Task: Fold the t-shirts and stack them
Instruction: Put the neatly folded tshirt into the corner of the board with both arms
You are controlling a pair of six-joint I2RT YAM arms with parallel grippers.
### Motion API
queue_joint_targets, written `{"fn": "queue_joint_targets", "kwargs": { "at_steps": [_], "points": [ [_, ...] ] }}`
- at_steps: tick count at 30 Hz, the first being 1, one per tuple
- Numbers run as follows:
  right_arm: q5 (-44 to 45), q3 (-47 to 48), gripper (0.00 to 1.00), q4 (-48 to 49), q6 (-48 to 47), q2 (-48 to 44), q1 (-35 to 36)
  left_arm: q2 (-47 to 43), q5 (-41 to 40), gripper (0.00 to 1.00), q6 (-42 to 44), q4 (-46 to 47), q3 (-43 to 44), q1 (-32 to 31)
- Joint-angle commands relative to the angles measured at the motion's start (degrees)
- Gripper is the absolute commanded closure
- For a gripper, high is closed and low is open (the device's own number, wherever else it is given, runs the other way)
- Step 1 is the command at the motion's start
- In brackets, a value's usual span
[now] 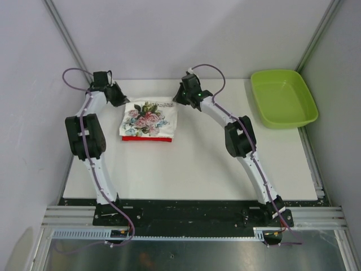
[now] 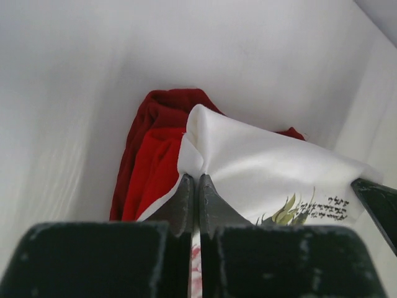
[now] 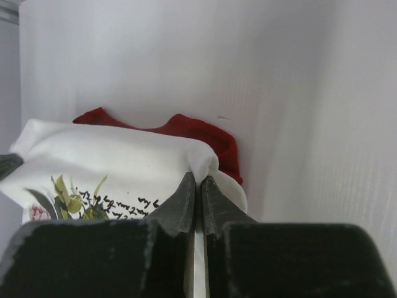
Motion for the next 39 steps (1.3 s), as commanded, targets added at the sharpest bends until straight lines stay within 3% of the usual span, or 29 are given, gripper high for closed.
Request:
{"fn": "queue_joint_targets", "kwargs": {
  "at_steps": [1, 6, 10, 15, 18, 21, 28, 35, 39],
  "points": [
    [0.28, 4.17, 1.0, 1.34, -0.17, 0.1, 0.96, -9.84, -6.5, 1.0, 0.29, 1.36, -3.55, 1.78],
    [0.09, 6.2, 0.97, 1.59, -0.07, 2.04, 1.47, -10.74, -9.5, 1.0, 0.62, 1.83, -6.29, 2.72],
    [-0.63, 8.13, 0.82, 0.12, -0.17, 3.97, 1.12, -7.29, -9.59, 0.99, 0.47, 1.83, -6.04, 2.84],
    [-0.12, 5.19, 0.5, -0.61, -1.75, 1.72, 0.41, -4.88, -8.84, 0.59, 0.72, 2.34, -4.08, 2.84],
    [0.66, 3.77, 0.41, -1.96, -2.46, -0.53, -0.27, -6.7, -8.6, 0.38, 1.18, 2.43, -2.77, 2.8],
    [1.66, 0.76, 0.36, -2.61, -3.12, -4.38, -0.95, -10.93, -9.1, 0.27, 2.3, 2.51, -2.43, 2.04],
    [5.64, -11.04, 0.31, -4.92, -2.59, -17.39, -4.09, -22.58, -8.45, 0.26, 5.28, 2.39, -9.5, -7.06],
    [4.68, -34.67, 0.31, -2.98, 0.19, -33.43, -8.8, -28.56, -6.89, 0.36, 3.06, 2.64, -21.46, -21.48],
    [3.36, -44.52, 0.31, -2.45, 0.37, -40.79, -11.29, -30.16, -13.08, 0.37, 0.13, 2.75, -26.51, -30.47]
  ]
}}
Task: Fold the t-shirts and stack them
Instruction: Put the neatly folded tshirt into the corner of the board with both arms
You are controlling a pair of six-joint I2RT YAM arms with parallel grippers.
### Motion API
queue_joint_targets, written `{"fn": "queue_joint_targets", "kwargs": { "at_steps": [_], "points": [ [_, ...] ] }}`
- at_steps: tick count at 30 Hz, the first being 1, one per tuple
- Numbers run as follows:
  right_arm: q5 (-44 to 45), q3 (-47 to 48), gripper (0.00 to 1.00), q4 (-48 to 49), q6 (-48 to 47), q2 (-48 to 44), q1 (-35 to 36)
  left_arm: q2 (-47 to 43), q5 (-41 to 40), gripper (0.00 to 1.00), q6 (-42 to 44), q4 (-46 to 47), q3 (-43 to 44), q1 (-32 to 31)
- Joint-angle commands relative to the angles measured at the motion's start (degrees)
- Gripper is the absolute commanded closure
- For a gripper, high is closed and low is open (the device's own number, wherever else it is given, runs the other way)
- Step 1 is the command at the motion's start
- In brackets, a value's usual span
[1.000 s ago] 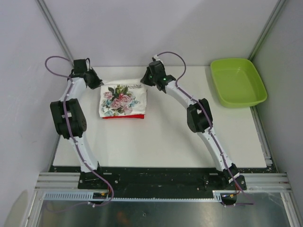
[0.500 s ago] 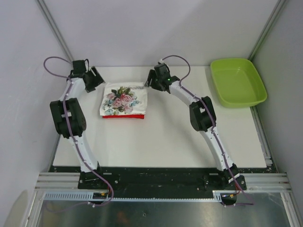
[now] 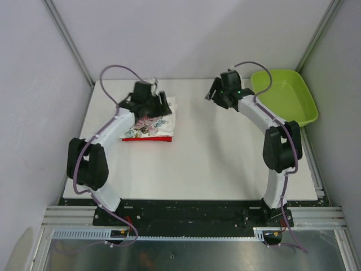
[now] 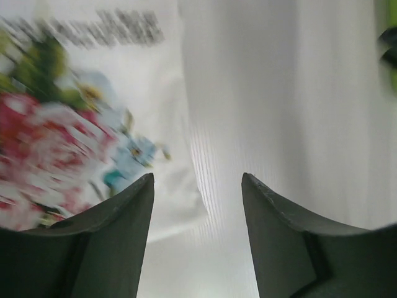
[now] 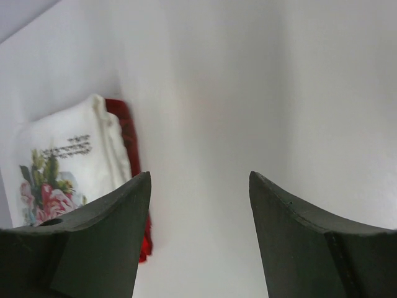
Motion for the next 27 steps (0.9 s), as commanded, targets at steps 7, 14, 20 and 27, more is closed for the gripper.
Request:
{"fn": "queue_joint_targets", "kwargs": {
  "at_steps": [7, 14, 20, 27],
  "points": [
    [-0.46, -15.75, 0.31, -1.22, 0.17, -12.8, -2.11, -1.76, -24.63, 0.33, -19.15, -2.41, -9.89, -19.25],
    [-0.72, -19.79, 0.31, -1.68, -0.53, -15.47, -2.2, 1.78, -42.0, 0.27, -41.77, -6.99, -11.56, -26.84],
    [-0.49, -22.32, 0.31, -1.96, -1.53, -17.53, -2.52, 8.89, -44.99, 0.26, -48.46, -10.32, -7.46, -26.5],
    [-0.89, -24.51, 0.31, -2.04, -2.67, -18.77, -3.36, 14.67, -44.84, 0.3, -49.72, -10.99, -5.15, -22.39]
  ]
}}
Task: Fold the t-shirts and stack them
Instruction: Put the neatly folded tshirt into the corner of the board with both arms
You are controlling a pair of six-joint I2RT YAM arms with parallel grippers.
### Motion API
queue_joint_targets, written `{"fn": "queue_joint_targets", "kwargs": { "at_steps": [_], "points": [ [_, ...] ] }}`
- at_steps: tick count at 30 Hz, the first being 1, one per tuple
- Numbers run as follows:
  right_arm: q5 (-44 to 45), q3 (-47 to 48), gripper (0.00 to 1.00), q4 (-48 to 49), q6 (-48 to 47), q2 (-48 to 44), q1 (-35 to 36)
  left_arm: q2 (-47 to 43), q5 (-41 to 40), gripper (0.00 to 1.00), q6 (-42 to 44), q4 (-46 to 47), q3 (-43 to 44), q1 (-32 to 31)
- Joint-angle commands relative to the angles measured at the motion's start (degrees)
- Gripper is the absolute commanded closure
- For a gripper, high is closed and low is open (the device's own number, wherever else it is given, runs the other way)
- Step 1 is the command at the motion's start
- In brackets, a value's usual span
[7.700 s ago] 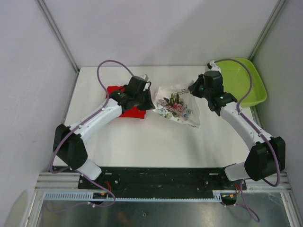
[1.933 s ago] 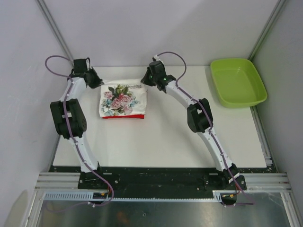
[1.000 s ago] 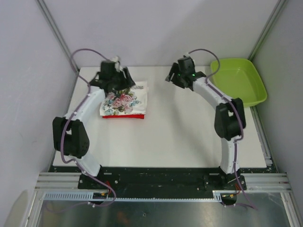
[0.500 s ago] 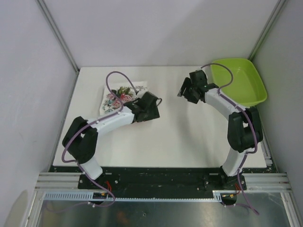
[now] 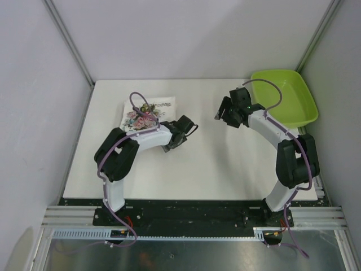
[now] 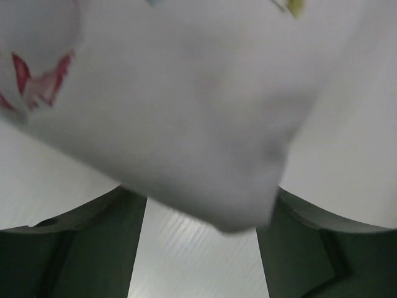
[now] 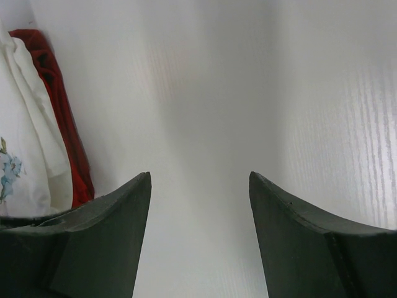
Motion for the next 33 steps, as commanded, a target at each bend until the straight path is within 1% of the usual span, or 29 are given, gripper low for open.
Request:
{"fn": "queue_joint_targets", "kwargs": {
  "at_steps": [1, 5, 9, 14, 19, 23, 28, 33],
  "points": [
    [0.06, -1.03, 0.31, -0.14, -1.68, -2.85, -0.58, 2.12, -4.36, 0.3, -3.82, -1.01, 3.3, 3.41],
    [-0.32, -1.25, 0.31, 0.06, -1.66, -2.7, -0.57, 2.93, -4.82, 0.3, -2.7, -0.98, 4.61, 5.64],
    [-0.56, -1.31, 0.32, 0.74, -1.33, -2.46, -0.57, 4.51, -4.46, 0.31, 0.49, -0.89, 6.85, 8.81],
    [-0.51, -1.23, 0.32, 1.35, -1.33, -2.08, -0.57, 6.4, -3.67, 0.33, 6.22, -0.78, 10.41, 13.45],
    [-0.52, -1.23, 0.32, 1.78, -1.53, -1.3, -0.67, 8.9, -1.46, 0.34, 13.11, -0.7, 13.85, 19.66],
    [-2.16, -1.22, 0.32, 2.23, -1.62, -0.5, -0.73, 11.16, 0.28, 0.34, 18.04, -0.51, 17.28, 24.27],
    [-2.7, -1.22, 0.32, 2.59, -1.74, 0.47, -0.83, 15.95, 4.65, 0.35, 24.63, -0.2, 24.45, 29.64],
    [-2.95, -1.22, 0.32, 2.9, -2.02, 1.31, -0.99, 20.33, 6.72, 0.36, 28.51, -0.25, 31.15, 31.77]
  ]
}}
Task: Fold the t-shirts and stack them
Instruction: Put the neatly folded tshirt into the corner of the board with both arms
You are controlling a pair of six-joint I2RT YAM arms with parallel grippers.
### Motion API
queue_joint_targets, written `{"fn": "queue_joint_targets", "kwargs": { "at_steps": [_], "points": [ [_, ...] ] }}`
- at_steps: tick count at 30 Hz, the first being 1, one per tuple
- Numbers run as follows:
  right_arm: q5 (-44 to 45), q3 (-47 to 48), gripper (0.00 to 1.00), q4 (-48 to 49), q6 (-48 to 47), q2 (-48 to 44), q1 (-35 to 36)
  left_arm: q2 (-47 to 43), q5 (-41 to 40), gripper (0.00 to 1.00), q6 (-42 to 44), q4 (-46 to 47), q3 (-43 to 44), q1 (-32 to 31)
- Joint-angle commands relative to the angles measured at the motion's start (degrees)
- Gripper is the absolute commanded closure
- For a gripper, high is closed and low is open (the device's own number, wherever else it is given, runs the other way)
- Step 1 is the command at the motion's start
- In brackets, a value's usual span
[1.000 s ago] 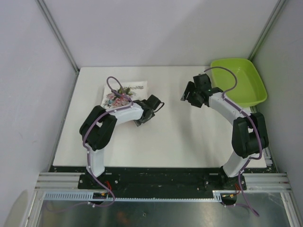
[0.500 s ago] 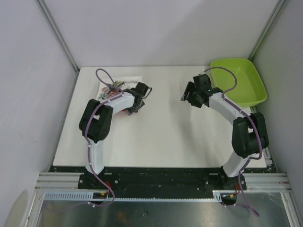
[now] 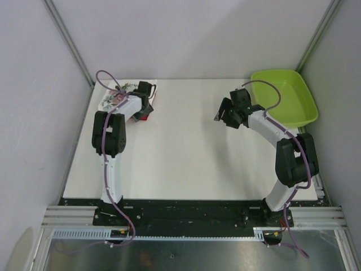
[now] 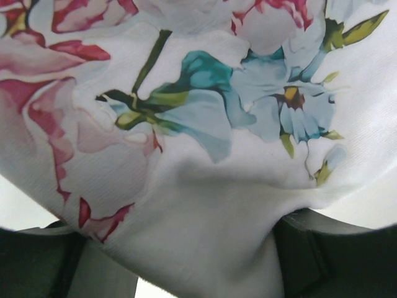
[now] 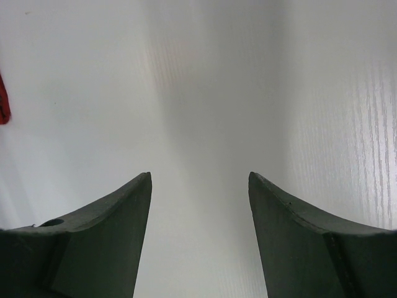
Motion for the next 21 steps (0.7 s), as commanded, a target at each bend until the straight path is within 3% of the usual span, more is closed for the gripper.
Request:
{"fn": "queue_joint_targets", "kwargs": {
  "at_steps": [1, 5, 9, 16, 21],
  "points": [
    [-0.84, -0.02, 0.32, 1.56, -0.95, 0.95, -0.39, 3.32, 0.44, 0.36, 6.03, 1.66, 6.29, 2.21],
    [-0.75, -0.02, 0.32, 1.18, -1.3, 0.94, -0.4, 2.61, 2.16, 0.35, 6.78, 1.63, 6.31, 2.97],
    [-0.76, -0.06, 0.31, 0.79, -1.56, -0.26, -0.4, -3.13, 2.73, 0.25, 8.03, 1.79, 1.71, 1.3],
    [-0.88, -0.11, 0.29, -1.21, -1.27, -5.19, -0.17, -20.7, 5.97, 0.03, 11.18, 3.96, -14.42, -7.17],
    [0.47, -0.45, 0.24, -4.01, -1.85, -10.57, 0.49, -31.59, 10.1, 0.01, 15.92, 4.79, -21.9, -15.74]
  ]
}}
